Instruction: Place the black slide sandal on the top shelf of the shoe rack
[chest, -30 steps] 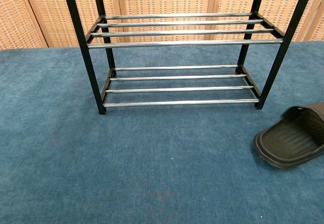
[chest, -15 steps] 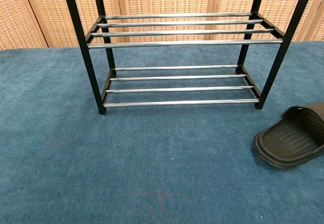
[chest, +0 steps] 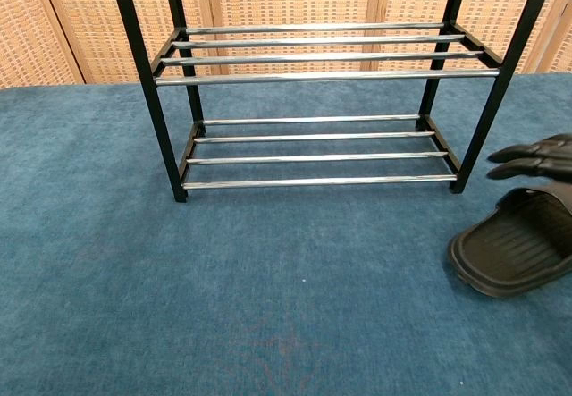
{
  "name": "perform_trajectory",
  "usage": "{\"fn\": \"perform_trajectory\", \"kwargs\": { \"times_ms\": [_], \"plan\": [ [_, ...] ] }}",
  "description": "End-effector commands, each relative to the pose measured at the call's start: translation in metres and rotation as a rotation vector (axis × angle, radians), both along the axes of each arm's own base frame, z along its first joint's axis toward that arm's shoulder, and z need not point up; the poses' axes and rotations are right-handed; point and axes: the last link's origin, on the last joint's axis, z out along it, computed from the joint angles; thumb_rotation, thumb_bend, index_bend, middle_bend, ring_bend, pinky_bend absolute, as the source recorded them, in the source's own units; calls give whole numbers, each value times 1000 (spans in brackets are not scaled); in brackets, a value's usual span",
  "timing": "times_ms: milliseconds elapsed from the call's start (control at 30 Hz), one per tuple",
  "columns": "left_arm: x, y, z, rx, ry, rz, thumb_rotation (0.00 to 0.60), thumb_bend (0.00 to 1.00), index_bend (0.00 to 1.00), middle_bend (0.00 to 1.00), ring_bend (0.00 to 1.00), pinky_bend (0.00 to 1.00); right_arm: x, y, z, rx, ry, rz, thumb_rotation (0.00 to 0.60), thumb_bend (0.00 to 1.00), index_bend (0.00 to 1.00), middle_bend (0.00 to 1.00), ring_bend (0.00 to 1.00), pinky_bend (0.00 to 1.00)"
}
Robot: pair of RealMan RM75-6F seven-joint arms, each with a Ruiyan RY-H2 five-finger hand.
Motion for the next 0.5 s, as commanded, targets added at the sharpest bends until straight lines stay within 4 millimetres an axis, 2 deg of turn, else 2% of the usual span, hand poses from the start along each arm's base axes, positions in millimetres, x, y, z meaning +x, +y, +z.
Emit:
{"fn": "perform_trajectory", "kwargs": {
  "times_ms": [33, 100, 200, 367, 500],
  "plan": [
    [0, 3, -2, -4, 5, 6, 600, 171, 0, 0, 0, 0, 9, -20, -25, 46, 68, 31, 600, 0, 0, 0, 0, 0],
    [0, 4, -3, -7, 8, 11, 600, 171, 0, 0, 0, 0, 7, -29, -35, 37, 140, 77, 600, 0, 0, 0, 0, 0],
    [-1, 6, -4, -10, 11, 16, 600, 172, 0, 0, 0, 0, 4, -38, -48, 70, 168, 50, 600, 0, 0, 0, 0, 0],
    [-1, 8, -6, -17, 15, 24, 600, 171, 0, 0, 0, 0, 5, -56, -58, 92, 180, -2, 600, 0, 0, 0, 0, 0],
    [-2, 10, -5, -15, 13, 31, 600, 171, 0, 0, 0, 0, 1, -60, -63, 120, 235, -22, 600, 0, 0, 0, 0, 0]
  ]
}}
